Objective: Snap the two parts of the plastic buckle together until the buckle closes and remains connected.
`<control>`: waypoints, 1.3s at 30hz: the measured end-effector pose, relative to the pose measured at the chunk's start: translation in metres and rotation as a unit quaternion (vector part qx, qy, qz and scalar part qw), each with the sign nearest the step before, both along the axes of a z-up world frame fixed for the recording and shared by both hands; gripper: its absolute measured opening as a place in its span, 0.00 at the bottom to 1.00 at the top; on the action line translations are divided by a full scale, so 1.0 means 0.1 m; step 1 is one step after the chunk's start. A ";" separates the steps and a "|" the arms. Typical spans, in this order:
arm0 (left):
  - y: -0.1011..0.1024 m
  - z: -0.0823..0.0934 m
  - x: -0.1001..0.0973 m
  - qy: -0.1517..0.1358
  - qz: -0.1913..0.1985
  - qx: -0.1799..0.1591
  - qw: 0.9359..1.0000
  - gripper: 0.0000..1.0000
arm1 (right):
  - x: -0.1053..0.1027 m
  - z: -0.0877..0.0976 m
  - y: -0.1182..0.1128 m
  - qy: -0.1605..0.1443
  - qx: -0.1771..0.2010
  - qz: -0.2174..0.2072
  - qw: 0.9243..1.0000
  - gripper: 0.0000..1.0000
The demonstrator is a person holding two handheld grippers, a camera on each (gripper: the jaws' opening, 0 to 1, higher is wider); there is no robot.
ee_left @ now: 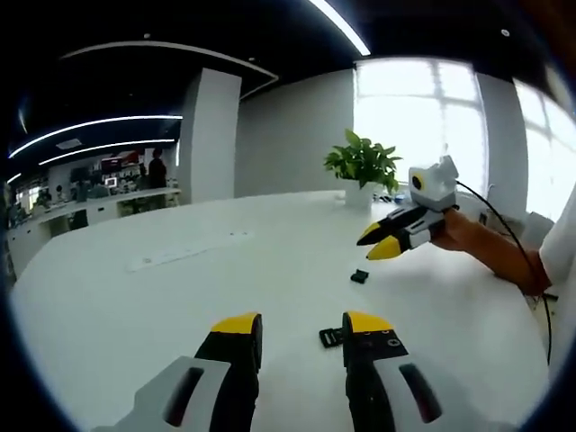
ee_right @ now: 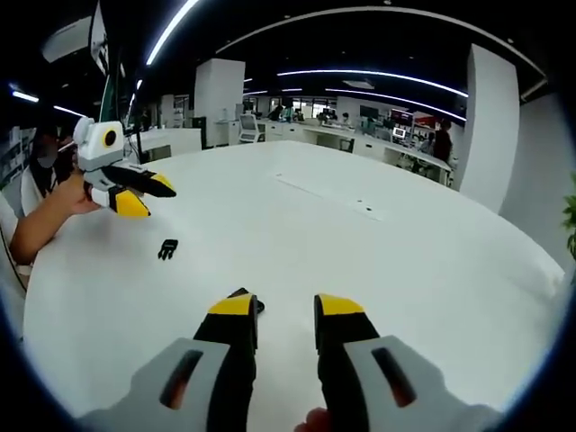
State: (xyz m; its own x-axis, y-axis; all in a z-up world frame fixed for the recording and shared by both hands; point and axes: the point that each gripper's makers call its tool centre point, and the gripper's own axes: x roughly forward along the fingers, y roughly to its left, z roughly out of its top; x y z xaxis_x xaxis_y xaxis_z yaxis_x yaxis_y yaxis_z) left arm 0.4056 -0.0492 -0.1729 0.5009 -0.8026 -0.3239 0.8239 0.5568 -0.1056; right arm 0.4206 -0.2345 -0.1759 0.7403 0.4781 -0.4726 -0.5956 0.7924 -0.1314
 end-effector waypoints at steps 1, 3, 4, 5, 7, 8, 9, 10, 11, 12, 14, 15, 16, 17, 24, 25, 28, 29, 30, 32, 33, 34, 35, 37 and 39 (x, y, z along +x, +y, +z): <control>-0.02 -0.03 -0.02 0.001 -0.006 0.007 1.000 0.35 | 0.00 0.00 0.00 -0.002 -0.003 0.000 1.000 0.25; -0.05 -0.09 -0.04 0.003 -0.013 0.020 1.000 0.35 | 0.01 0.01 -0.01 -0.005 -0.005 -0.002 1.000 0.26; -0.06 -0.11 -0.05 0.004 -0.016 0.022 1.000 0.35 | 0.01 0.01 -0.02 -0.007 -0.004 -0.003 1.000 0.26; -0.08 -0.12 -0.07 0.006 -0.021 0.024 0.999 0.35 | 0.01 0.01 -0.02 -0.008 -0.002 -0.003 1.000 0.26; -0.09 -0.15 -0.08 0.006 -0.025 0.028 0.999 0.35 | 0.02 0.01 -0.02 -0.009 -0.002 -0.003 1.000 0.27; -0.10 -0.16 -0.08 0.006 -0.027 0.030 0.999 0.35 | 0.02 0.01 -0.03 -0.008 -0.003 -0.003 1.000 0.27; -0.11 -0.17 -0.09 0.008 -0.030 0.032 0.999 0.35 | 0.02 0.00 -0.03 -0.007 -0.003 -0.003 1.000 0.27; -0.12 -0.19 -0.11 0.011 -0.034 0.034 0.999 0.35 | 0.02 -0.01 -0.03 -0.006 -0.004 -0.003 1.000 0.27; -0.13 -0.20 -0.12 0.009 -0.037 0.036 0.999 0.35 | 0.02 -0.01 -0.03 -0.006 -0.004 -0.003 1.000 0.28; -0.14 -0.22 -0.12 0.007 -0.038 0.040 0.998 0.35 | 0.02 -0.01 -0.03 -0.006 -0.004 -0.003 1.000 0.28; -0.14 -0.24 -0.14 0.011 -0.042 0.045 0.998 0.35 | 0.02 -0.03 -0.03 -0.004 -0.006 -0.004 1.000 0.29; -0.15 -0.24 -0.14 0.013 -0.042 0.045 0.998 0.35 | 0.01 -0.04 -0.03 -0.003 -0.008 -0.003 1.000 0.29; -0.15 -0.25 -0.15 0.014 -0.044 0.045 0.998 0.35 | 0.01 -0.04 -0.04 -0.003 -0.008 -0.003 1.000 0.29; -0.15 -0.26 -0.15 0.014 -0.045 0.046 0.998 0.35 | 0.01 -0.05 -0.03 -0.002 -0.008 -0.003 1.000 0.29; -0.15 -0.32 -0.15 0.018 -0.044 0.055 0.997 0.35 | 0.00 -0.06 -0.01 -0.001 -0.017 0.001 1.000 0.29; -0.15 -0.32 -0.15 0.020 -0.044 0.054 0.997 0.35 | -0.01 -0.06 0.00 -0.002 -0.017 0.001 1.000 0.30; -0.16 -0.35 -0.17 0.020 -0.045 0.060 0.997 0.34 | -0.01 -0.05 0.01 -0.004 -0.018 0.002 1.000 0.31; -0.15 -0.34 -0.16 0.015 -0.046 0.063 0.997 0.34 | -0.01 -0.05 0.01 -0.004 -0.019 0.002 1.000 0.31; -0.16 -0.33 -0.15 0.011 -0.045 0.062 0.997 0.34 | -0.01 -0.06 0.01 -0.004 -0.021 0.002 1.000 0.31; -0.14 -0.32 -0.12 0.012 -0.044 0.062 0.997 0.34 | 0.00 -0.06 0.00 -0.004 -0.023 0.001 1.000 0.31; -0.14 -0.32 -0.12 0.011 -0.044 0.062 0.997 0.34 | 0.00 -0.06 0.00 -0.005 -0.023 0.000 1.000 0.31; -0.14 -0.32 -0.11 0.011 -0.043 0.061 0.997 0.34 | 0.00 -0.06 0.00 -0.005 -0.023 -0.001 1.000 0.31; -0.15 -0.31 -0.12 0.010 -0.043 0.060 0.997 0.34 | 0.00 -0.06 0.00 -0.005 -0.023 -0.001 1.000 0.31; -0.15 -0.30 -0.11 0.010 -0.038 0.058 0.998 0.34 | 0.00 -0.06 0.00 -0.004 -0.023 0.000 1.000 0.31; -0.15 -0.30 -0.09 0.009 -0.028 0.058 0.998 0.33 | 0.00 -0.07 0.01 -0.004 -0.024 0.001 1.000 0.31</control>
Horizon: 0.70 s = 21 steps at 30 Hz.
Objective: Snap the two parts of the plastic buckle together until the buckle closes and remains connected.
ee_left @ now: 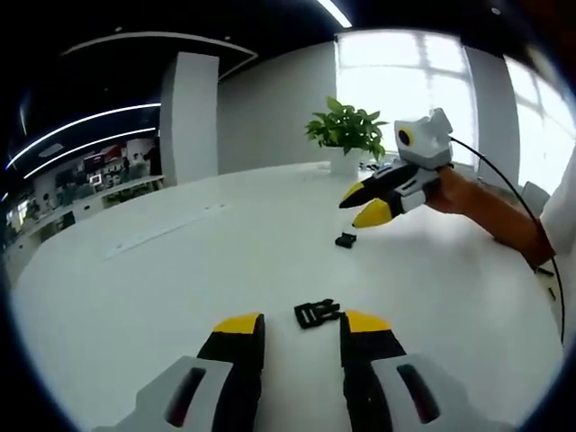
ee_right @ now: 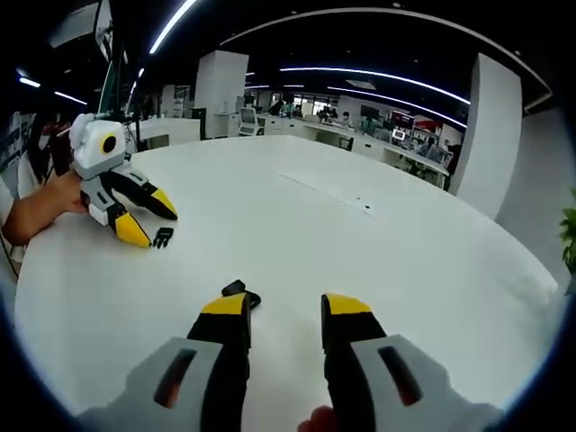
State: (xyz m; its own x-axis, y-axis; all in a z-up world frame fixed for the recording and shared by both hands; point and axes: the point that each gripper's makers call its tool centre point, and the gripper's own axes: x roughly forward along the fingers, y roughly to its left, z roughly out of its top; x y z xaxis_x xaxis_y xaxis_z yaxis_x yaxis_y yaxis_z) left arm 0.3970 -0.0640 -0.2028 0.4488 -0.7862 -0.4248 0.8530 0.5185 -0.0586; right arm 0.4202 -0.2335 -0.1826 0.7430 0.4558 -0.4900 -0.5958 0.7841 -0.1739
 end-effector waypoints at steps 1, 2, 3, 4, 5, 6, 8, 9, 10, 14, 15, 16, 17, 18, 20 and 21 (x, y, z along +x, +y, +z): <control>-0.01 0.00 -0.01 -0.001 0.002 -0.001 1.000 0.33 | 0.00 -0.01 0.00 0.001 -0.001 0.001 1.000 0.31; -0.02 0.00 -0.01 -0.002 0.003 -0.001 1.000 0.33 | 0.00 -0.01 0.01 0.001 -0.002 0.001 1.000 0.31; -0.02 0.00 -0.01 -0.002 0.003 -0.002 1.000 0.32 | 0.00 -0.01 0.01 0.002 -0.003 0.002 1.000 0.31; -0.02 0.01 -0.01 -0.004 0.004 -0.001 1.000 0.32 | 0.00 -0.02 0.01 0.002 -0.003 0.003 1.000 0.31; -0.07 0.00 -0.01 -0.007 0.003 -0.004 1.000 0.31 | -0.01 -0.03 0.03 0.003 -0.003 0.006 1.000 0.31; -0.08 0.00 -0.01 -0.007 0.002 -0.005 1.000 0.30 | -0.01 -0.03 0.04 0.004 -0.004 0.007 1.000 0.31; -0.11 0.00 0.00 -0.008 0.003 -0.009 1.000 0.30 | -0.02 -0.03 0.07 0.008 0.002 0.010 1.000 0.31; -0.13 0.00 0.01 -0.009 0.003 -0.011 1.000 0.29 | -0.03 -0.02 0.09 0.008 0.005 0.012 1.000 0.31; -0.14 0.00 0.02 -0.010 0.006 -0.013 1.000 0.29 | -0.04 -0.01 0.11 0.007 0.007 0.014 1.000 0.31; -0.16 -0.01 0.03 -0.011 0.012 -0.015 1.000 0.28 | -0.05 0.00 0.15 0.005 0.004 0.022 1.000 0.31; -0.16 -0.01 0.03 -0.012 0.012 -0.015 1.000 0.27 | -0.06 -0.01 0.15 0.007 0.002 0.024 1.000 0.31; -0.16 -0.01 0.03 -0.012 0.012 -0.015 1.000 0.27 | -0.06 -0.03 0.15 0.009 0.000 0.026 1.000 0.31; -0.15 -0.01 0.03 -0.011 0.012 -0.014 1.000 0.26 | -0.07 -0.05 0.15 0.012 -0.002 0.029 0.999 0.31; -0.15 -0.01 0.02 -0.011 0.009 -0.013 1.000 0.25 | -0.08 -0.07 0.15 0.016 -0.005 0.033 0.999 0.30; -0.14 -0.02 0.02 -0.010 0.004 -0.012 1.000 0.24 | -0.09 -0.11 0.16 0.024 -0.007 0.037 0.999 0.30; -0.14 -0.02 0.03 -0.009 0.003 -0.012 1.000 0.24 | -0.10 -0.11 0.17 0.026 -0.006 0.040 0.999 0.30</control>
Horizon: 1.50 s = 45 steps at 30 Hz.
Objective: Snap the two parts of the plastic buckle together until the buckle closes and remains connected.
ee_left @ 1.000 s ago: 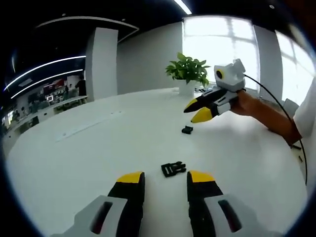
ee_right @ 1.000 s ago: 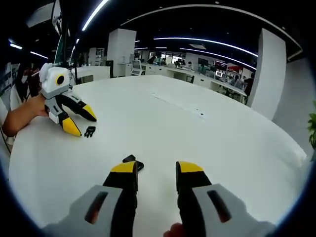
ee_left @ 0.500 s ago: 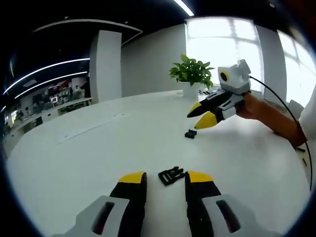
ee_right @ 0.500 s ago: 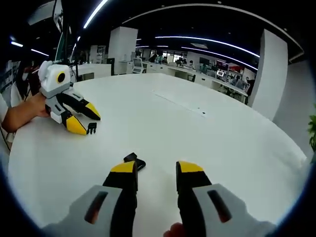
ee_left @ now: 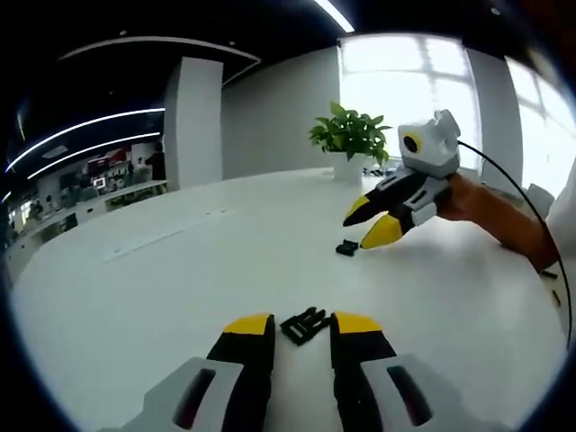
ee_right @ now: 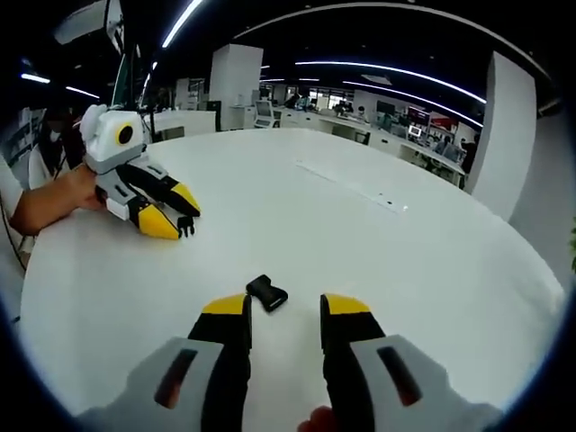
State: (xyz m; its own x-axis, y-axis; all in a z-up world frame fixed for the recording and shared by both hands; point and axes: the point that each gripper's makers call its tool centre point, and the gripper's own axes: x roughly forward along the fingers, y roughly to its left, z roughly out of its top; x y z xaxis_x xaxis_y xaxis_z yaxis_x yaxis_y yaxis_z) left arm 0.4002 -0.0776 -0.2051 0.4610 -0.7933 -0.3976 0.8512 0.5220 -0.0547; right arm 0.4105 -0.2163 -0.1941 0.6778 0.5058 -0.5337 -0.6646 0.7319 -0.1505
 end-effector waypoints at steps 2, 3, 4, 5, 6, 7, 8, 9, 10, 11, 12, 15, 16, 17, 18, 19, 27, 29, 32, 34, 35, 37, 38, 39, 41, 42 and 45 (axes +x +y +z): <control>0.01 0.00 0.01 0.001 -0.002 0.001 1.000 0.24 | -0.03 -0.01 0.05 0.007 0.004 0.011 1.000 0.30; 0.01 -0.01 0.01 0.001 -0.003 0.002 1.000 0.24 | -0.04 -0.02 0.07 0.009 0.006 0.015 1.000 0.30; 0.01 -0.01 0.01 0.000 -0.005 0.003 1.000 0.24 | -0.05 -0.03 0.09 0.012 0.007 0.019 1.000 0.30; 0.02 -0.01 0.01 0.001 -0.007 0.004 1.000 0.23 | -0.05 -0.04 0.11 0.013 0.008 0.022 1.000 0.31; 0.01 -0.01 0.00 0.002 -0.009 0.005 1.000 0.23 | -0.05 -0.06 0.12 0.014 0.007 0.025 1.000 0.31; 0.01 -0.01 -0.02 0.003 -0.012 0.006 1.000 0.23 | -0.06 -0.08 0.13 0.017 0.004 0.029 0.999 0.30; 0.01 -0.01 -0.03 0.003 -0.016 0.007 1.000 0.22 | -0.07 -0.08 0.14 0.018 0.009 0.028 0.999 0.30; 0.00 -0.01 -0.05 0.005 -0.018 0.007 1.000 0.22 | -0.07 -0.08 0.14 0.019 0.008 0.030 0.999 0.30; 0.00 -0.01 -0.06 0.006 -0.020 0.008 1.000 0.22 | -0.08 -0.08 0.14 0.021 0.008 0.032 0.999 0.29; 0.00 -0.01 -0.07 0.006 -0.022 0.008 1.000 0.21 | -0.08 -0.08 0.14 0.022 0.007 0.033 0.999 0.29; -0.01 -0.01 -0.09 0.006 -0.023 0.009 1.000 0.21 | -0.09 -0.08 0.15 0.022 0.005 0.034 0.999 0.28; -0.01 0.00 -0.13 0.004 -0.028 0.013 1.000 0.20 | -0.11 -0.09 0.16 0.026 0.006 0.037 0.999 0.26; -0.01 0.00 -0.14 0.004 -0.029 0.014 0.999 0.20 | -0.11 -0.09 0.16 0.029 0.007 0.039 0.999 0.25; -0.02 0.00 -0.15 0.005 -0.030 0.015 0.999 0.20 | -0.12 -0.09 0.17 0.029 0.008 0.040 0.999 0.25; -0.02 0.00 -0.17 0.006 -0.032 0.016 0.999 0.20 | -0.12 -0.09 0.17 0.031 0.008 0.041 0.999 0.24; -0.02 0.00 -0.20 0.008 -0.034 0.015 0.999 0.19 | -0.13 -0.09 0.18 0.033 0.009 0.043 0.999 0.23; -0.03 -0.01 -0.25 0.013 -0.038 0.018 0.999 0.18 | -0.16 -0.09 0.20 0.039 0.009 0.051 0.998 0.22; -0.03 -0.02 -0.25 0.014 -0.038 0.017 0.999 0.18 | -0.13 -0.09 0.18 0.030 0.010 0.049 0.998 0.24; -0.02 -0.02 -0.24 0.016 -0.037 0.016 0.999 0.17 | -0.07 -0.09 0.17 0.018 0.024 0.050 0.998 0.28; -0.01 -0.03 -0.24 0.017 -0.037 0.016 0.999 0.16 | -0.07 -0.09 0.20 0.022 0.038 0.058 0.997 0.28; -0.01 -0.03 -0.24 0.017 -0.037 0.016 0.999 0.16 | -0.08 -0.10 0.21 0.023 0.044 0.060 0.997 0.28; -0.01 -0.03 -0.24 0.017 -0.037 0.017 0.999 0.16 | -0.07 -0.10 0.21 0.026 0.053 0.060 0.996 0.28; -0.01 -0.03 -0.23 0.017 -0.037 0.017 0.999 0.16 | -0.07 -0.10 0.21 0.027 0.054 0.060 0.996 0.27; -0.02 -0.03 -0.23 0.018 -0.037 0.017 0.999 0.16 | -0.07 -0.10 0.22 0.026 0.054 0.059 0.996 0.26; -0.02 -0.03 -0.23 0.017 -0.038 0.018 0.999 0.16 | -0.06 -0.09 0.22 0.026 0.054 0.057 0.997 0.25; -0.02 -0.03 -0.23 0.017 -0.038 0.018 0.999 0.16 | -0.06 -0.09 0.22 0.026 0.054 0.056 0.997 0.25; -0.01 -0.03 -0.23 0.019 -0.038 0.016 0.999 0.15 | -0.05 -0.10 0.21 0.025 0.055 0.051 0.997 0.21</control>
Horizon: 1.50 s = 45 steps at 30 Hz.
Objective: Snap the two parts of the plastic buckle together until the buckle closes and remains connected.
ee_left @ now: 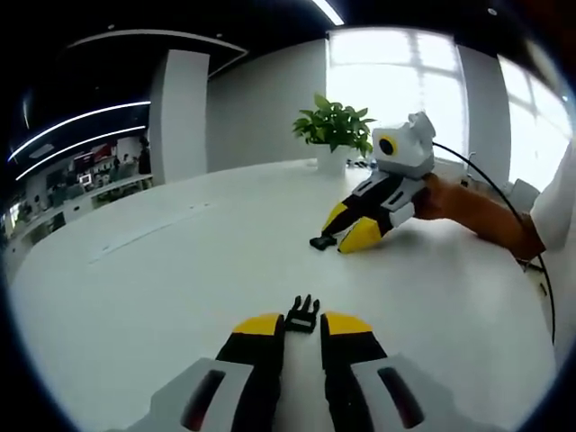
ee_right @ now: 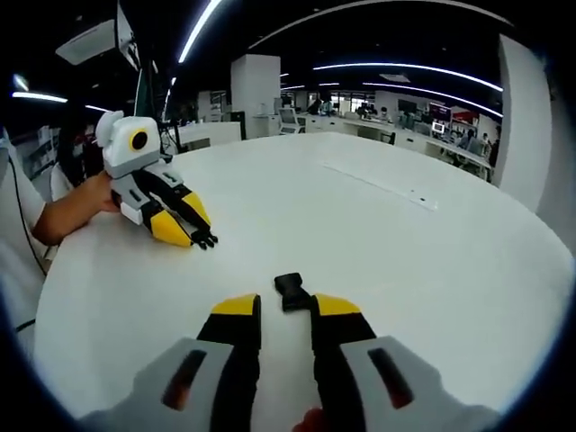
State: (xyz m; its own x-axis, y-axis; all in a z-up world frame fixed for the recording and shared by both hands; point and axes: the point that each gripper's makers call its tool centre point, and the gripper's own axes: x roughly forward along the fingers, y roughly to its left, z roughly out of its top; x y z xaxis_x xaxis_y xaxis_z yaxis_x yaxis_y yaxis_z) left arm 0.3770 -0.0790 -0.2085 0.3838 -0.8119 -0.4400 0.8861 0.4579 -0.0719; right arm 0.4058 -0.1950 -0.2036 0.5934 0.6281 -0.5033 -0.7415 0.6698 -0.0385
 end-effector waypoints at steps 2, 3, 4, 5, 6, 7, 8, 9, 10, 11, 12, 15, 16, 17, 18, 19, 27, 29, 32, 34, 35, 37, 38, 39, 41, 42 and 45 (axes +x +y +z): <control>0.00 0.00 -0.02 0.006 -0.002 -0.001 1.000 0.15 | 0.00 0.00 0.00 0.000 0.001 -0.002 1.000 0.21; 0.00 0.00 -0.02 0.005 -0.003 -0.001 1.000 0.15 | 0.00 0.00 0.00 0.000 0.001 -0.002 1.000 0.21; -0.01 0.00 -0.03 0.004 -0.004 0.001 1.000 0.15 | 0.00 0.00 0.00 0.000 0.001 -0.003 1.000 0.20; -0.01 0.00 -0.03 0.003 -0.004 0.002 1.000 0.15 | 0.00 0.00 0.00 0.000 0.000 -0.004 1.000 0.19; -0.01 0.00 -0.03 0.002 -0.004 0.002 1.000 0.15 | -0.01 0.00 0.00 0.000 -0.001 -0.004 1.000 0.18; -0.01 0.00 -0.03 0.003 -0.005 0.001 1.000 0.15 | -0.01 0.00 0.00 -0.001 -0.001 -0.004 1.000 0.18; -0.01 0.00 -0.02 0.004 -0.004 0.001 1.000 0.15 | -0.02 0.00 0.00 -0.001 -0.002 -0.004 1.000 0.18; -0.01 0.00 -0.02 0.004 -0.004 0.000 1.000 0.15 | -0.02 0.00 0.00 -0.001 -0.002 -0.005 1.000 0.18; -0.01 0.00 -0.02 0.004 -0.004 0.000 1.000 0.15 | -0.03 0.00 0.00 -0.001 -0.002 -0.005 1.000 0.18; -0.01 0.00 -0.02 0.004 -0.004 -0.001 1.000 0.15 | -0.03 0.00 0.00 -0.001 -0.002 -0.006 1.000 0.18; -0.01 0.00 -0.02 0.004 -0.004 -0.001 1.000 0.15 | -0.03 0.00 0.01 -0.002 -0.001 -0.007 1.000 0.18; -0.01 0.00 -0.01 0.001 -0.004 0.000 1.000 0.15 | -0.03 0.00 0.02 -0.003 0.000 -0.009 1.000 0.18; -0.02 0.00 -0.01 0.001 -0.004 0.000 1.000 0.15 | -0.03 0.00 0.02 -0.004 0.000 -0.009 1.000 0.17; -0.02 0.00 -0.01 0.001 -0.004 0.000 1.000 0.15 | -0.04 0.00 0.03 -0.005 -0.001 -0.009 1.000 0.17; -0.02 0.00 -0.01 0.000 -0.004 -0.001 1.000 0.15 | -0.04 0.00 0.02 -0.005 -0.001 -0.009 1.000 0.17; -0.03 0.00 -0.01 0.000 -0.004 -0.001 1.000 0.15 | -0.04 0.00 0.03 -0.005 -0.001 -0.010 1.000 0.17; -0.04 0.01 -0.01 0.001 -0.004 -0.005 1.000 0.15 | -0.02 0.00 0.01 -0.005 0.003 -0.019 1.000 0.14; -0.04 0.01 -0.01 0.000 -0.003 -0.005 1.000 0.14 | -0.01 0.01 0.00 -0.006 0.001 -0.021 1.000 0.14; -0.04 0.01 -0.01 0.000 -0.002 -0.005 1.000 0.14 | -0.01 0.01 0.00 -0.006 0.002 -0.022 1.000 0.14; -0.04 0.01 -0.01 0.000 -0.001 -0.006 1.000 0.14 | -0.01 0.01 0.00 -0.006 0.002 -0.022 1.000 0.14; -0.05 0.01 -0.01 -0.001 -0.001 -0.005 1.000 0.13 | -0.01 0.01 0.00 -0.006 0.002 -0.023 1.000 0.14; -0.05 0.01 -0.01 -0.002 -0.001 -0.005 1.000 0.13 | -0.01 0.01 0.00 -0.007 0.000 -0.024 1.000 0.14; -0.05 0.01 -0.01 -0.002 -0.001 -0.005 1.000 0.13 | -0.01 0.01 0.00 -0.007 0.000 -0.024 1.000 0.14; -0.05 0.01 -0.01 -0.002 -0.002 -0.006 1.000 0.13 | 0.00 0.01 0.00 -0.007 0.000 -0.025 1.000 0.14; -0.06 0.01 -0.01 -0.002 -0.002 -0.007 1.000 0.13 | 0.00 0.01 -0.01 -0.007 -0.001 -0.027 1.000 0.14; -0.06 0.01 -0.01 -0.003 -0.003 -0.007 1.000 0.13 | 0.00 0.01 -0.01 -0.007 0.000 -0.028 1.000 0.14; -0.06 0.01 -0.01 -0.002 -0.003 -0.007 1.000 0.13 | 0.01 0.01 -0.02 -0.007 0.000 -0.033 0.999 0.14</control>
